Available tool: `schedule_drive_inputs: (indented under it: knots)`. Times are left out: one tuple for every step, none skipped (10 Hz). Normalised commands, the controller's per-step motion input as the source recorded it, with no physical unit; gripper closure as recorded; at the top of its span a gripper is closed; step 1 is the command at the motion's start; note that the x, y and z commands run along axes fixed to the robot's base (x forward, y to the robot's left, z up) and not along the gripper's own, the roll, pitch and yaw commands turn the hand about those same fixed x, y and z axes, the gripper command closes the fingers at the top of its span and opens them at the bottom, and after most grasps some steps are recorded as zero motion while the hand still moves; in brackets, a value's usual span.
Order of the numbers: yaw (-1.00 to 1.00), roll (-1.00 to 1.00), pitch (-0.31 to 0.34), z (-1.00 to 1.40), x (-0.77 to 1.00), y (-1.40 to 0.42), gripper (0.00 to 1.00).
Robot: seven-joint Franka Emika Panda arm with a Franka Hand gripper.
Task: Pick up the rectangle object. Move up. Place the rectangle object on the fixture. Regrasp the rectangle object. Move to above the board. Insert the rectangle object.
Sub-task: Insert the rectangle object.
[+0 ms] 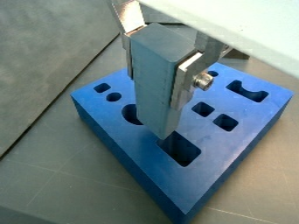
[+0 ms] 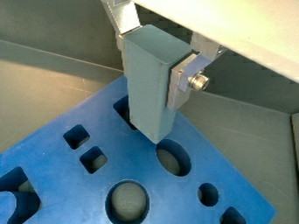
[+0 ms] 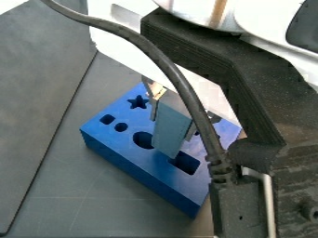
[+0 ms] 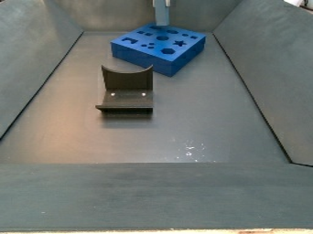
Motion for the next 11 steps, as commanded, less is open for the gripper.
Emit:
schedule_drive_inputs:
  knots:
    - [0.00, 0.62, 0.229, -0.21, 0.20, -0.86, 1.00]
    - [0.00, 0.82, 0.294, -0.34, 0.12, -0.81, 1.00]
    - [0.00, 0.77, 0.131, -0.11, 0.10, -0.83, 1.00]
    - [0.06, 0.33, 0.000, 0.00, -0.01, -0.44, 1.00]
    - [0.00, 0.00, 0.009, -0.05, 0.00, -0.09, 1.00]
    - [-0.06, 0.54, 0.174, -0.15, 0.00, -0.85, 1.00]
    - [-0.03, 0.54, 0.149, -0.16, 0.00, -0.90, 1.00]
    - [-0.03, 0.49, 0.106, -0.11, 0.00, -0.92, 1.00]
    - [-0.02, 0.48, 0.089, -0.11, 0.00, -0.94, 1.00]
    - [-0.03, 0.44, 0.009, -0.15, -0.03, -0.96, 1.00]
    - [-0.07, 0.37, 0.000, -0.19, -0.16, -0.97, 1.00]
